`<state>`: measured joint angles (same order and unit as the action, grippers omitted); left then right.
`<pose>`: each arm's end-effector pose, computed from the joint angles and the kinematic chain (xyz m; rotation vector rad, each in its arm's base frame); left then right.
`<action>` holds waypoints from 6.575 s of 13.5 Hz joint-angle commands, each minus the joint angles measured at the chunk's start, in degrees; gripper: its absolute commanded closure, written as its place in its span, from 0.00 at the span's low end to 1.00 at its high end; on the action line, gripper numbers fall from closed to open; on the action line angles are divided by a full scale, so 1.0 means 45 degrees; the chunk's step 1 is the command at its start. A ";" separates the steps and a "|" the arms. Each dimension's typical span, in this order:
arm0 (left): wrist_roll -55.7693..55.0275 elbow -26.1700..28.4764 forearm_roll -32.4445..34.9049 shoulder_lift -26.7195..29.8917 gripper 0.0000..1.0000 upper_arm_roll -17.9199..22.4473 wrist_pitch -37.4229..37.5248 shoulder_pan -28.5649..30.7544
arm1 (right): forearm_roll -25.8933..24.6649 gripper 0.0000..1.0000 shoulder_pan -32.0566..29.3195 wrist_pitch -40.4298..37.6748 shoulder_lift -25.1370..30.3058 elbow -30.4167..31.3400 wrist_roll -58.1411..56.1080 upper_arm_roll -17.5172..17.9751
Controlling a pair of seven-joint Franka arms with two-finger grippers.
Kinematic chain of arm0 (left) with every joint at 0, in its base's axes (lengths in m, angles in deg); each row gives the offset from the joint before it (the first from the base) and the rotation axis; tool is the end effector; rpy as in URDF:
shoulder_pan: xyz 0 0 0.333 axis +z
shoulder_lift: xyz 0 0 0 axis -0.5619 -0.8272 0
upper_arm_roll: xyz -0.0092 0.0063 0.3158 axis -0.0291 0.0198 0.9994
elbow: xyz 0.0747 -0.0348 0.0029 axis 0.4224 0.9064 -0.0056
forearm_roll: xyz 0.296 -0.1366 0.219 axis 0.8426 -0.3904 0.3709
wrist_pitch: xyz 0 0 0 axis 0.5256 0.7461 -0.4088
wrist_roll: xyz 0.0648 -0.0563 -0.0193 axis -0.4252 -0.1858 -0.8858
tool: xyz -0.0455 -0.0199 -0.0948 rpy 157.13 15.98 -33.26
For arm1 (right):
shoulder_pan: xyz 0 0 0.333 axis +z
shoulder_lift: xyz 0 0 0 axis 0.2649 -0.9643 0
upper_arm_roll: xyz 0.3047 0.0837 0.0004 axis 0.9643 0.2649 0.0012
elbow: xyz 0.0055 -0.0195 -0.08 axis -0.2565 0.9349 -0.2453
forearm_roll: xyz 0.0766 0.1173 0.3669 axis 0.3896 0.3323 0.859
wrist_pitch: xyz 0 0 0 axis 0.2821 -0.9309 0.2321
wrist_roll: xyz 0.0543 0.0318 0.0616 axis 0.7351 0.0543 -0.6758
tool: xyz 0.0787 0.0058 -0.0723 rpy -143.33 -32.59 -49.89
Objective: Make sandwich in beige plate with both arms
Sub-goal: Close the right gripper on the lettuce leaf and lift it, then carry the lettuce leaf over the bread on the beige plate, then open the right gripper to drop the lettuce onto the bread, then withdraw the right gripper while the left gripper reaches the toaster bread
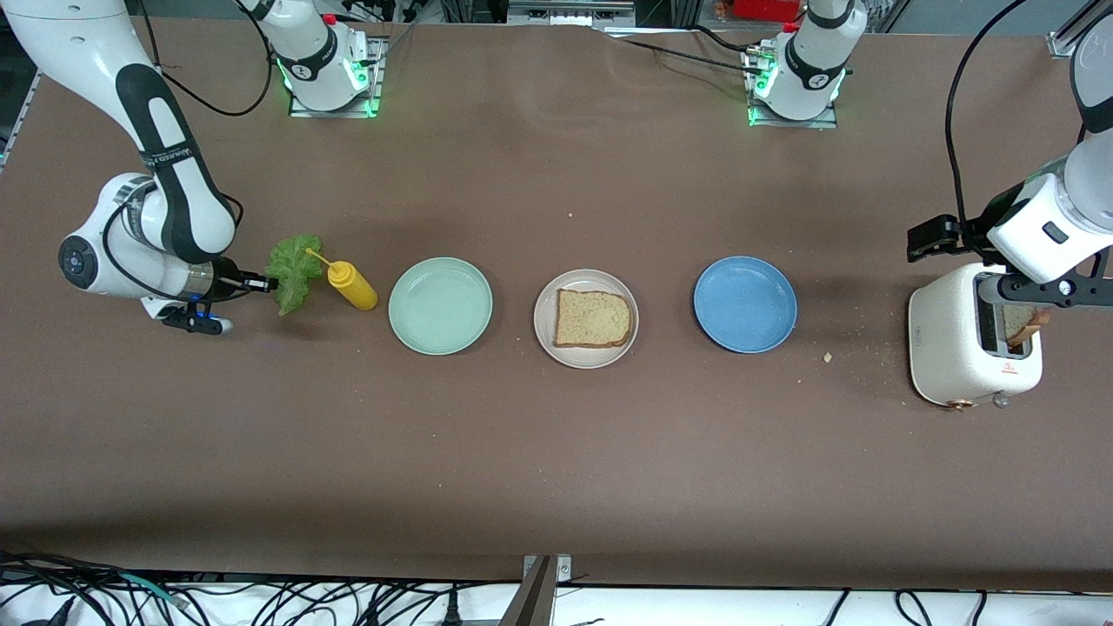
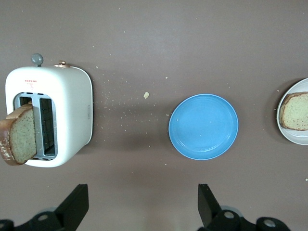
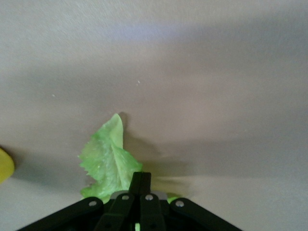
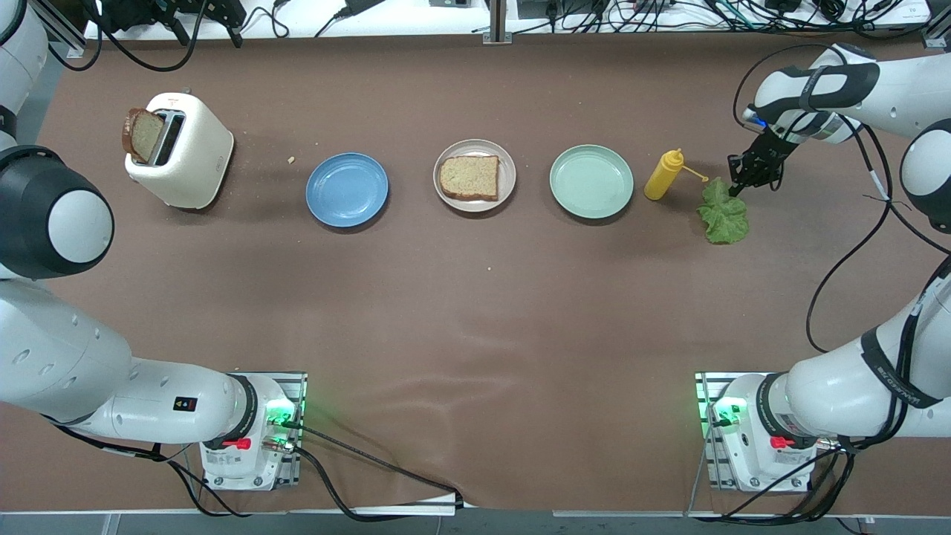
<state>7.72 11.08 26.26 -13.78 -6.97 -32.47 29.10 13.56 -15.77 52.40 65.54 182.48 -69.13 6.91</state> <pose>0.6033 -0.0315 0.5687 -3.1117 0.0659 0.2301 0.5432 -0.0655 0.1946 -2.9248 0.2758 0.4253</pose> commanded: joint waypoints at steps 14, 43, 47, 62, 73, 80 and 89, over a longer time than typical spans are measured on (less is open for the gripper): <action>-0.0004 -0.0059 -0.0207 -0.0061 0.00 0.0030 -0.0036 -0.0021 | 0.0289 0.19 -0.0066 -0.1872 -0.1396 -0.1510 -0.0762 -0.0060; -0.0004 -0.0039 -0.0207 -0.0080 0.00 0.0030 -0.0036 -0.0119 | 0.1296 1.00 0.2958 -1.1269 -0.0243 -0.9908 0.4387 0.0076; -0.0004 -0.0039 -0.0207 -0.0080 0.00 0.0030 -0.0036 -0.0119 | 0.2339 1.00 0.4948 -0.8716 -0.1022 -0.9869 0.8294 0.0096; -0.0043 -0.0039 -0.0207 -0.0080 0.00 0.0030 -0.0055 -0.0139 | 0.9253 1.00 0.9172 0.1350 -0.5556 -0.9889 1.5664 0.0214; -0.0043 -0.0039 -0.0188 -0.0119 0.00 0.0030 -0.0055 -0.0139 | 0.5431 0.00 0.9348 0.1194 -0.5285 -0.9811 1.5781 0.0000; 0.0035 0.0077 0.0027 -0.0392 0.00 0.0088 -0.0521 0.0154 | 0.2614 0.00 0.9348 -0.3896 -0.2864 -0.9811 1.2820 -0.2478; 0.3254 0.0156 0.0750 -0.1485 0.00 0.0108 -0.1518 0.2260 | -0.0660 0.00 0.9368 -0.9545 0.0923 -0.9459 0.6662 -0.5019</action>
<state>17.91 11.55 27.97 -19.50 -5.94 -37.70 36.49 14.62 25.86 11.36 65.03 137.52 -35.31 -14.57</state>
